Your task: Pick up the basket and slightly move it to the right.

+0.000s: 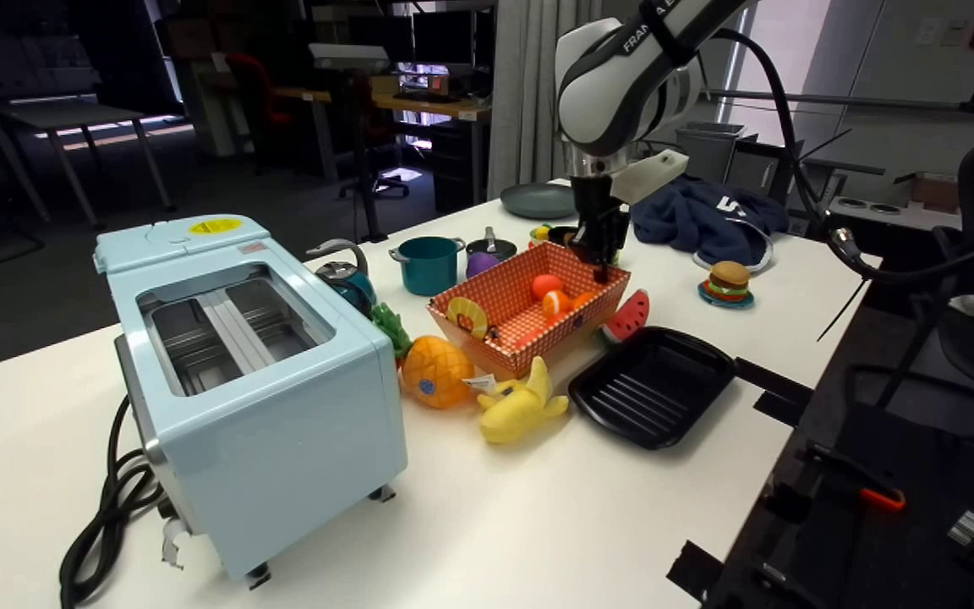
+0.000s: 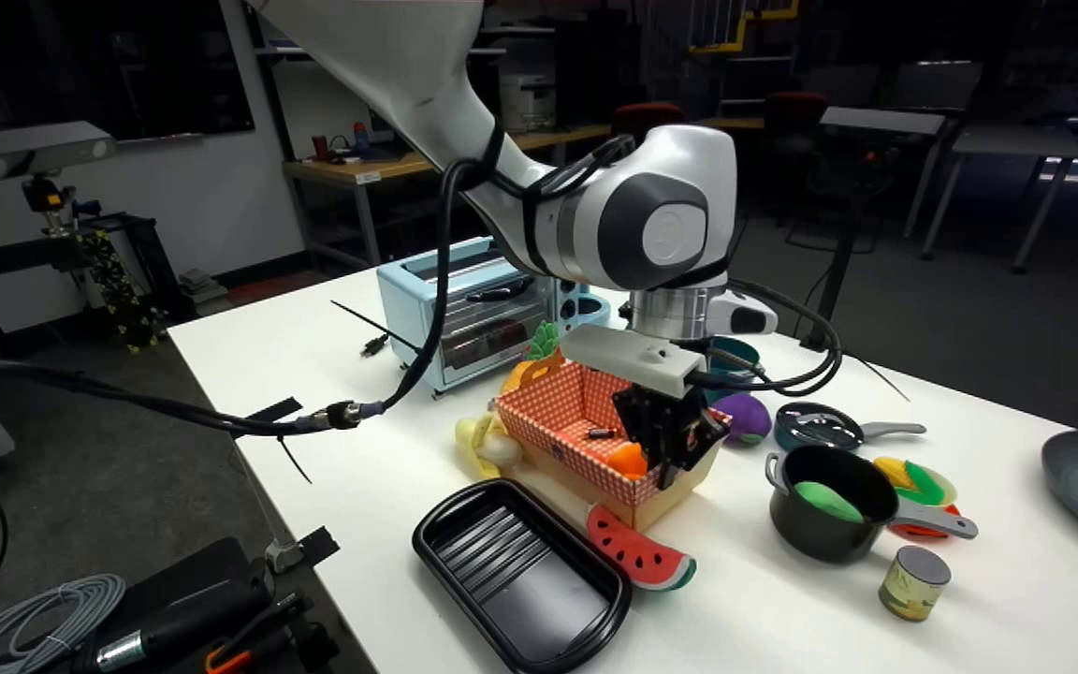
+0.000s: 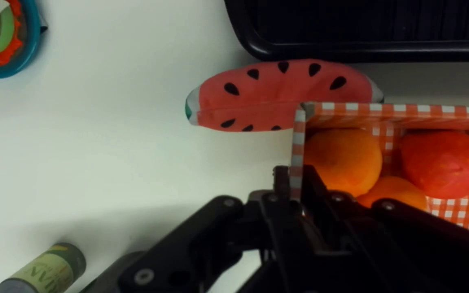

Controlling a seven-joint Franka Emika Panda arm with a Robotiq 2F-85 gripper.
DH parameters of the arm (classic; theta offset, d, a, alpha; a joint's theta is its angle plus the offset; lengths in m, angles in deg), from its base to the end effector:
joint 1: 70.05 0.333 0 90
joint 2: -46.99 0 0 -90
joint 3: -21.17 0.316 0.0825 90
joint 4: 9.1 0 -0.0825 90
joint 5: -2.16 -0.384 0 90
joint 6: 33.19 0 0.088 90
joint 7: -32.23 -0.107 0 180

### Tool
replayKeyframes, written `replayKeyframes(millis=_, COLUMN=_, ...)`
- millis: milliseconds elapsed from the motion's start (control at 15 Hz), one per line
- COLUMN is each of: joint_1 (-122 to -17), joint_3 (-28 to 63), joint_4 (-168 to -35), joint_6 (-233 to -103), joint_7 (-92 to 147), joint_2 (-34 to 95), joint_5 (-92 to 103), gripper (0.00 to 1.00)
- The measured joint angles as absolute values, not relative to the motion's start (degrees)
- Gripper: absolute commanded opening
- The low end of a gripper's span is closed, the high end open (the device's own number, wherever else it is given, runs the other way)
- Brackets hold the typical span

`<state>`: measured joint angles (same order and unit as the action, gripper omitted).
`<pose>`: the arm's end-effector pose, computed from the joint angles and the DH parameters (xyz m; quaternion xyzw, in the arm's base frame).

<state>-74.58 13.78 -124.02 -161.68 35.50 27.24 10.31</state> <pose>0.5787 -0.1243 0.2774 0.9954 -0.0255 -0.0626 0.0674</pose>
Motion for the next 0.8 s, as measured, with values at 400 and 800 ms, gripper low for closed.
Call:
replayKeyframes(millis=400, joint_1=-75.1, joint_3=13.77, joint_4=-125.24, joint_6=-161.69, joint_7=35.37, joint_2=28.34, joint_5=10.15, gripper=0.46)
replayKeyframes(millis=800, joint_1=-75.81, joint_3=13.38, joint_4=-126.03, joint_6=-161.65, joint_7=35.06, joint_2=29.75, joint_5=9.83, gripper=0.9)
